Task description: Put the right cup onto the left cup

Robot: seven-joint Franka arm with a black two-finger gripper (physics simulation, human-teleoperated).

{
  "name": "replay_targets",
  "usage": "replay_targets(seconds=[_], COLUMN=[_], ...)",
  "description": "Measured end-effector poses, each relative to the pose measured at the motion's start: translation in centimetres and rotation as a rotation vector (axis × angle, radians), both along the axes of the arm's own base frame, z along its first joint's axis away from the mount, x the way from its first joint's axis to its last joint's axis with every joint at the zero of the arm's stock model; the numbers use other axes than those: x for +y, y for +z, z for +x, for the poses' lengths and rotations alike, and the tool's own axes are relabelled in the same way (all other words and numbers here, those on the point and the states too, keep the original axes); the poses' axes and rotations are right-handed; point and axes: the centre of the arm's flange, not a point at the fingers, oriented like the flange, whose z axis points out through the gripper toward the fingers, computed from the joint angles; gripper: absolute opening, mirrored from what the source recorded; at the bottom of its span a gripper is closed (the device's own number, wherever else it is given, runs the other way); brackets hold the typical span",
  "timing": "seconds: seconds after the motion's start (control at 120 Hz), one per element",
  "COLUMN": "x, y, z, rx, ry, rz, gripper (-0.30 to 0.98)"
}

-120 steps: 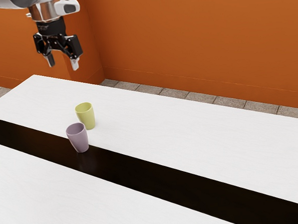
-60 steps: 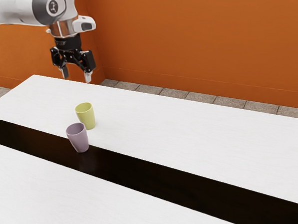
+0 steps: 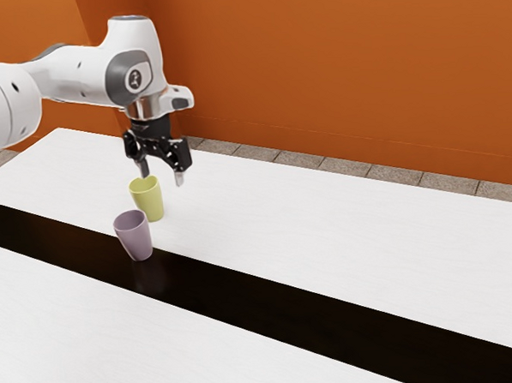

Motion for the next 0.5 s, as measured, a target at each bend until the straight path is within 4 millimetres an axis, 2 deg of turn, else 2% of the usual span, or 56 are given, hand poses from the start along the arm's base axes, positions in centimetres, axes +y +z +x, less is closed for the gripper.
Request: replay_targets(seconds=[0.133,0.275,0.5], x=[0.9,1.9,5.4], y=[-2.4,-3.4,-4.4], z=[-0.8,-1.8,-2.3], rx=[-0.008,-0.036,-0.069], ry=[0.004,0.009,0.049], rz=[-0.003,-0.007,-0.002], gripper=[0.69,0.69,0.69])
